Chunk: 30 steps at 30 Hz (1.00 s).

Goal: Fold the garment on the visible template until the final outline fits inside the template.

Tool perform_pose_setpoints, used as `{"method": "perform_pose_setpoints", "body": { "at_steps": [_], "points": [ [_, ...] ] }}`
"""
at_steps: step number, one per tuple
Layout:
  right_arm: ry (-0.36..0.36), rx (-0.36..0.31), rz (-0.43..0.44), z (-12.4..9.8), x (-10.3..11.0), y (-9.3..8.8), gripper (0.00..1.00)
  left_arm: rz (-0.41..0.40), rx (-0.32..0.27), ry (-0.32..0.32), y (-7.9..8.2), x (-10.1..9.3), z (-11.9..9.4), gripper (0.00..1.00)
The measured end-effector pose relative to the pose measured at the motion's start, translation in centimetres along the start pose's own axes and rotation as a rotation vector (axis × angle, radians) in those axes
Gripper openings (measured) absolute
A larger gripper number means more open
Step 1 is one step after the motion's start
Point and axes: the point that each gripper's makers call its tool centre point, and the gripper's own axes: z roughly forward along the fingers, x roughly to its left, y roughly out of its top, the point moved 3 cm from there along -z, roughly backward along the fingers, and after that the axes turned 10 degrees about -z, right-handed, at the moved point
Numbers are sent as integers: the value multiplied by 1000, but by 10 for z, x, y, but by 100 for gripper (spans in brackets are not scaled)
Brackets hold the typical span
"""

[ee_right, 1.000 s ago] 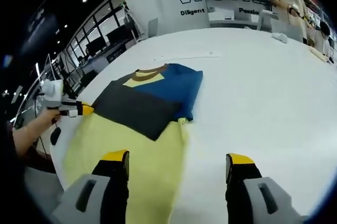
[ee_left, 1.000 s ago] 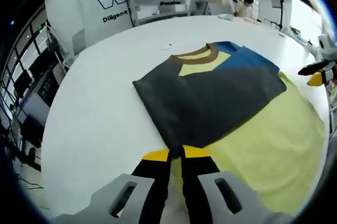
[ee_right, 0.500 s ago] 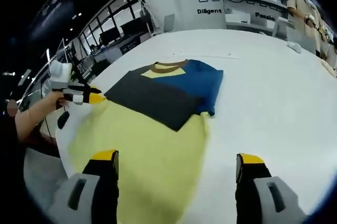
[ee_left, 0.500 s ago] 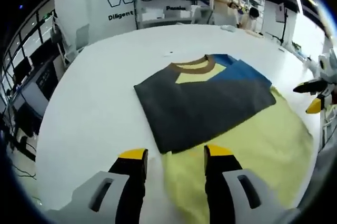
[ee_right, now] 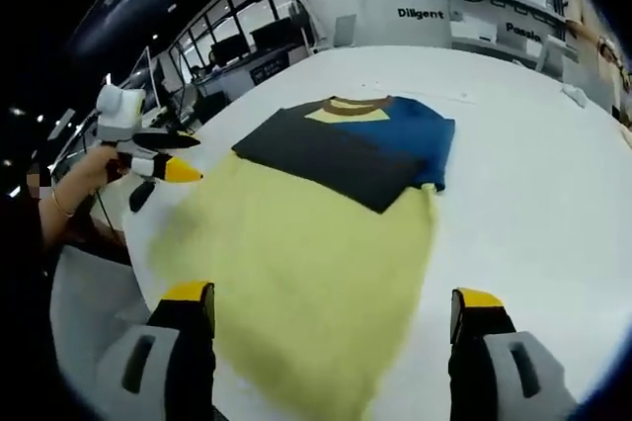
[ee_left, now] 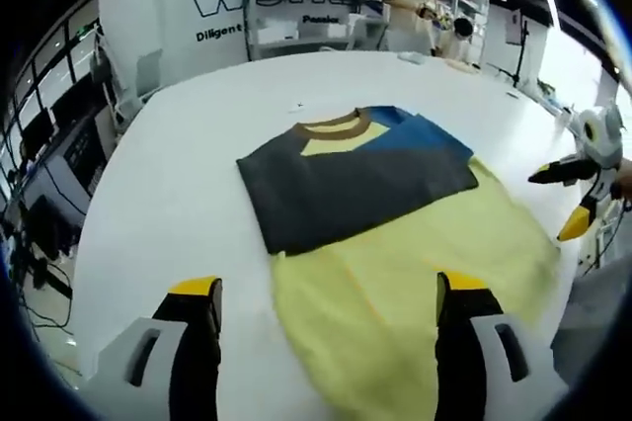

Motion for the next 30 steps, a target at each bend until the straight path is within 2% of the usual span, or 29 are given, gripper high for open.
{"method": "perform_pose_setpoints", "body": {
  "at_steps": [6, 10, 13, 14, 19, 20, 24, 30],
  "points": [
    [43, 10, -5, -4, 17, -7, 99, 26, 25, -20, -22, -12, -21, 99],
    [61, 42, -42, -8, 28, -15, 99, 23, 39, -43, -38, -19, -32, 99],
    [64, 52, -52, -9, 33, -21, 99, 12, 49, -58, -42, -18, -35, 99],
    [67, 74, -56, -10, 34, -26, 99, 10, 65, -67, -45, -19, -38, 99],
    [61, 84, -48, -15, 38, -35, 95, 30, 93, -63, -56, -21, -49, 98],
    [59, 86, -44, -17, 39, -37, 94, 23, 108, -56, -61, -21, -53, 98],
    [35, 98, -33, -20, 39, -43, 88, -22, 109, -46, -76, -15, -52, 97],
    [2, 128, -9, -21, 34, -58, 80, -50, 173, -25, -98, -12, -61, 92]
  ]
}}
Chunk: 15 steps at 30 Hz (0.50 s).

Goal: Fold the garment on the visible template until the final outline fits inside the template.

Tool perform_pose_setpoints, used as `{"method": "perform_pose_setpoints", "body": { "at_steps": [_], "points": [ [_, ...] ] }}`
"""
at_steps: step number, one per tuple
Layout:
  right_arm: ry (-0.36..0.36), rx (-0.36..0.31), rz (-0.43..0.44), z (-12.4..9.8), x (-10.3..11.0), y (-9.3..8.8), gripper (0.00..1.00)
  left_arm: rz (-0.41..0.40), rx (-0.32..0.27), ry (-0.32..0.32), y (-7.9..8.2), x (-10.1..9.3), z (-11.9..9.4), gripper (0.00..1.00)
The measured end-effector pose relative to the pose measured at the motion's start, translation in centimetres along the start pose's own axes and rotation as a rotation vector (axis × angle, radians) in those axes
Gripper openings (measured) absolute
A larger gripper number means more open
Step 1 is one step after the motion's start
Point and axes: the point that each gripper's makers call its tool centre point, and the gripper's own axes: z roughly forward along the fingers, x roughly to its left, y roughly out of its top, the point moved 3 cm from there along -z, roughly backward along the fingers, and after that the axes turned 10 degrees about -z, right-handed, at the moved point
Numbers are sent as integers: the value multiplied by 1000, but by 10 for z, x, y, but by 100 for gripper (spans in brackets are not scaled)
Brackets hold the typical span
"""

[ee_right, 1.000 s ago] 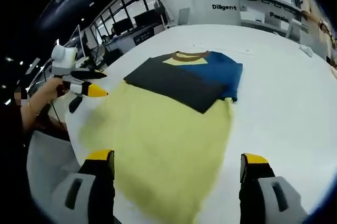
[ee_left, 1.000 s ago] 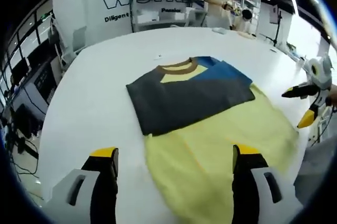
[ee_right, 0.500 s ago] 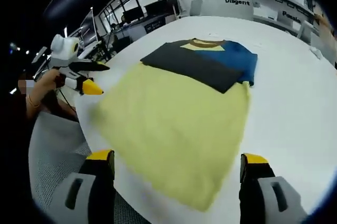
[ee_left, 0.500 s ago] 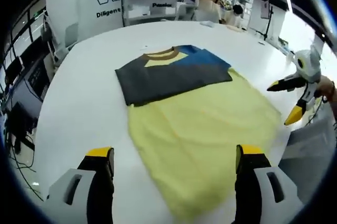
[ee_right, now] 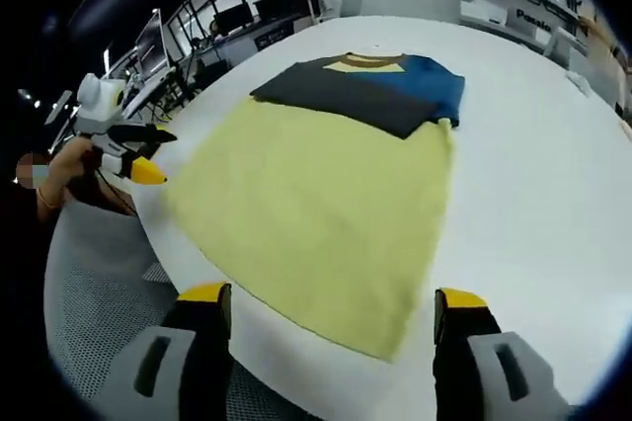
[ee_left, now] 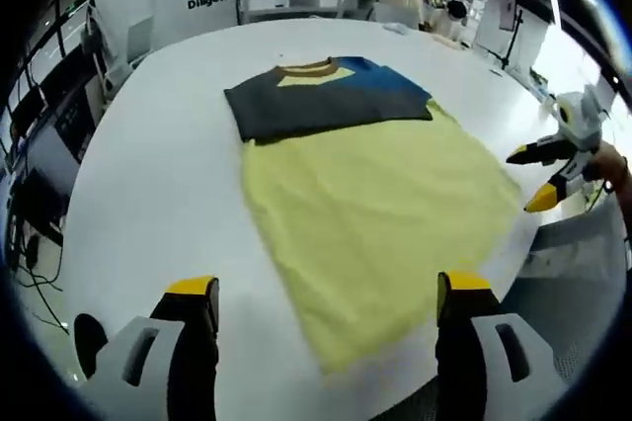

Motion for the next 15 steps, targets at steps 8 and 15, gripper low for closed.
{"method": "perform_pose_setpoints", "body": {
  "at_steps": [8, 15],
  "points": [
    [-48, 0, 46, -5, -7, -11, 68, -120, 28, 11, -23, -3, 1, 75],
    [-73, 0, 97, -6, -10, -21, 46, -119, 106, 77, -38, 1, 0, 53]
  ]
}}
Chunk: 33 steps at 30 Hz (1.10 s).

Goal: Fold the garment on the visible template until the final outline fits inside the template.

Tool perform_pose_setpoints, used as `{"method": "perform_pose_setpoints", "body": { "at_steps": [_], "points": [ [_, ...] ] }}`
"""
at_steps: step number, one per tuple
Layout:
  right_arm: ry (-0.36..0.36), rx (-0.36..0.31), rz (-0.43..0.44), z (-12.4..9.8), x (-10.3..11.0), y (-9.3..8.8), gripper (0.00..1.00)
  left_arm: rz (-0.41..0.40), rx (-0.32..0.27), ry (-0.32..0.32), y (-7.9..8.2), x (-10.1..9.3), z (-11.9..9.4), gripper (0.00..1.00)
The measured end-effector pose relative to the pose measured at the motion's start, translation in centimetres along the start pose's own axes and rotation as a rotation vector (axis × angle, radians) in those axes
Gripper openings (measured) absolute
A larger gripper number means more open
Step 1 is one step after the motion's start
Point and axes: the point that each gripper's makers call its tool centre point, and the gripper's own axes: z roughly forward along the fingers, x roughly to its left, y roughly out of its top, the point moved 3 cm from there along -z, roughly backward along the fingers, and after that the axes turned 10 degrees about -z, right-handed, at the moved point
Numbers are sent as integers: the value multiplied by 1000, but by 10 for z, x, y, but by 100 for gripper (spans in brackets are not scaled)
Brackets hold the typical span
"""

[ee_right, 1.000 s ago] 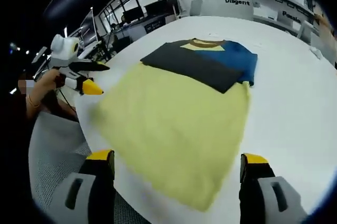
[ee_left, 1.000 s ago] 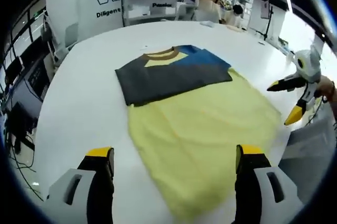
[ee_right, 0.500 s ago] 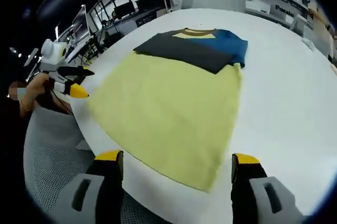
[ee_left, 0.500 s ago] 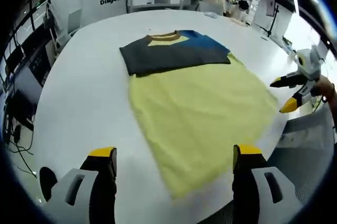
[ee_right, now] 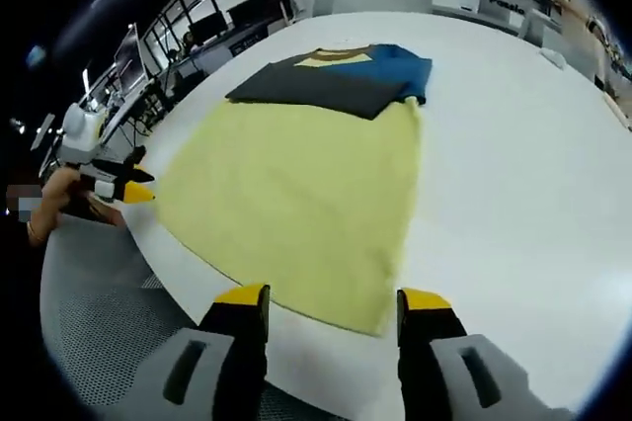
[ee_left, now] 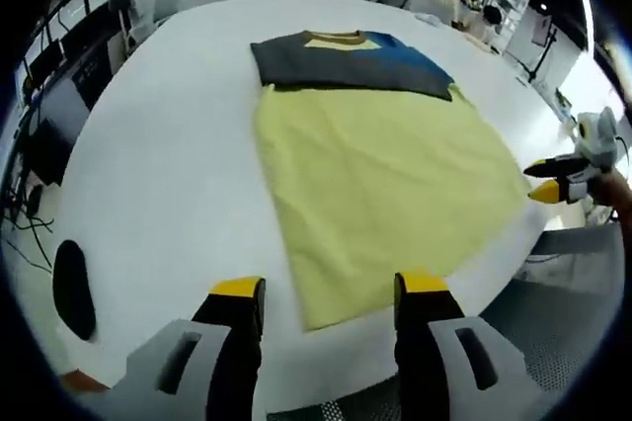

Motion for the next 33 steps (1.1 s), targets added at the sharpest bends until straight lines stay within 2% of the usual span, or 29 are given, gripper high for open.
{"method": "perform_pose_setpoints", "body": {
  "at_steps": [1, 4, 5, 6, 7, 11, 13, 14, 18, 23, 27, 33],
  "points": [
    [-9, 3, 10, 0, -1, -1, 45, 0, -6, 18, 0, 1, 0, 48],
    [0, 8, 25, -1, 0, -3, 38, -17, -11, 17, 0, 2, 1, 36],
    [0, 12, 36, -1, -1, -5, 37, -32, 4, -12, -2, -2, 3, 38],
    [-6, 15, 37, 0, -2, -7, 36, -56, 32, -13, -7, -2, 2, 40],
    [-12, 20, 38, -1, -4, -8, 33, -29, -4, -24, -1, -2, 2, 40],
    [-65, 21, 50, -2, -14, -11, 14, -34, 4, 1, -3, 2, 3, 35],
    [-86, 38, 25, -2, -17, -13, 3, -38, -2, 7, -3, 3, 3, 33],
    [-94, 39, 16, -1, -17, -14, 0, -41, -5, 11, -4, 3, 2, 32],
    [-89, 35, 18, -1, -13, -13, 0, -31, -10, 19, -5, 3, 2, 27],
    [-88, 44, 2, -1, -13, -13, 0, -37, -1, 41, -7, 8, 2, 16],
    [-86, 50, -8, -3, -13, -12, 0, -32, 6, -5, -7, 4, 3, 9],
    [-68, 72, -32, -7, -14, -12, 0, 25, 19, 19, -7, 3, 2, 9]
  ]
}}
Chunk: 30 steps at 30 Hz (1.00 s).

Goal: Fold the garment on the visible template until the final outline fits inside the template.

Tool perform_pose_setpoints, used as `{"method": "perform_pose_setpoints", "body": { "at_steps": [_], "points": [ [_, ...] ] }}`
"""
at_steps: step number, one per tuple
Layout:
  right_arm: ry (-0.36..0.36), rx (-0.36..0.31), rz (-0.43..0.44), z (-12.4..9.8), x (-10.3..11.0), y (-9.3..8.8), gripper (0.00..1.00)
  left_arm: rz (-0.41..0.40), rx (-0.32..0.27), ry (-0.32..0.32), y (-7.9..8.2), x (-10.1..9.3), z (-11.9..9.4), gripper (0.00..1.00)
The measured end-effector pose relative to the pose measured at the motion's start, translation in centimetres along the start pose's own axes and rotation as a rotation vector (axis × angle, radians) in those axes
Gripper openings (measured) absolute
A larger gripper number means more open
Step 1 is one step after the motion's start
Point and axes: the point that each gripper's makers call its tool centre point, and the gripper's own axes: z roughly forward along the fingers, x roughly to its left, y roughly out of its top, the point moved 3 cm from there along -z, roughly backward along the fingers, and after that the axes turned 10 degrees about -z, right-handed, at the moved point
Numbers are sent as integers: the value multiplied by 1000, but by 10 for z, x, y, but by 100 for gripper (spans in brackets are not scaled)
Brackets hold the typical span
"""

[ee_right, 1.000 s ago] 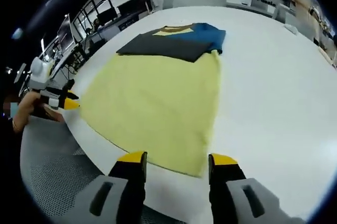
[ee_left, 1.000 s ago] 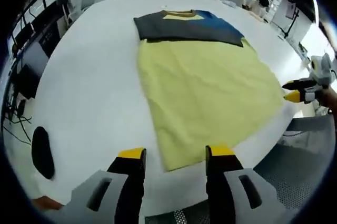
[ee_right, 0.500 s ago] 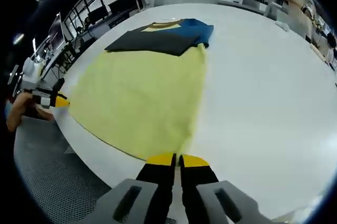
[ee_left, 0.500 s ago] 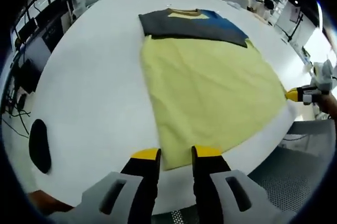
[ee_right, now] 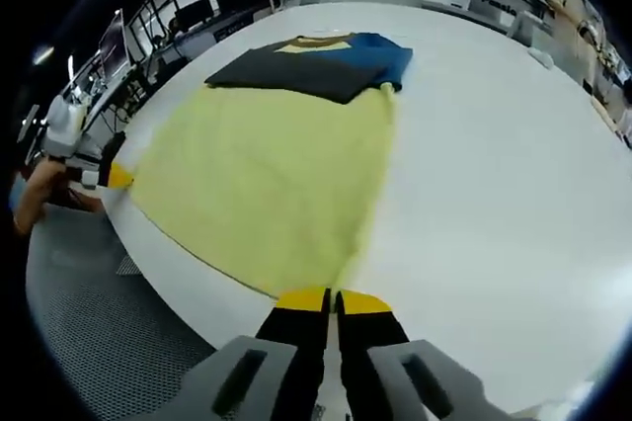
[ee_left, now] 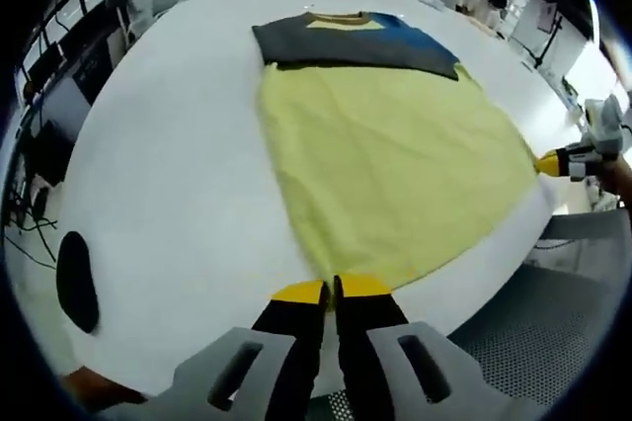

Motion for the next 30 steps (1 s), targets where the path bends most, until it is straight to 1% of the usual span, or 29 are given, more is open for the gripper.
{"method": "perform_pose_setpoints", "body": {
  "at_steps": [3, 5, 10, 13, 17, 20, 27, 30],
  "points": [
    [20, 8, -3, -4, 1, 1, 0, 23, 13, 4, -2, 0, -2, 9],
    [28, 37, -26, -6, 2, -2, 0, 66, 30, 2, -7, -2, -4, 9],
    [58, 90, -48, -10, 8, -10, 0, 106, 46, 7, -12, -3, -6, 9],
    [86, 133, -80, -15, 16, -16, 0, 131, 72, 8, -15, -1, -7, 9],
    [89, 164, -97, -18, 19, -19, 0, 150, 103, 3, -20, -2, -10, 9],
    [80, 187, -106, -24, 21, -22, 0, 155, 133, -5, -26, -5, -13, 9],
    [82, 221, -117, -28, 26, -30, 0, 185, 170, -5, -36, -8, -17, 9],
    [79, 242, -139, -30, 28, -34, 0, 196, 190, -11, -39, -10, -19, 9]
  ]
}}
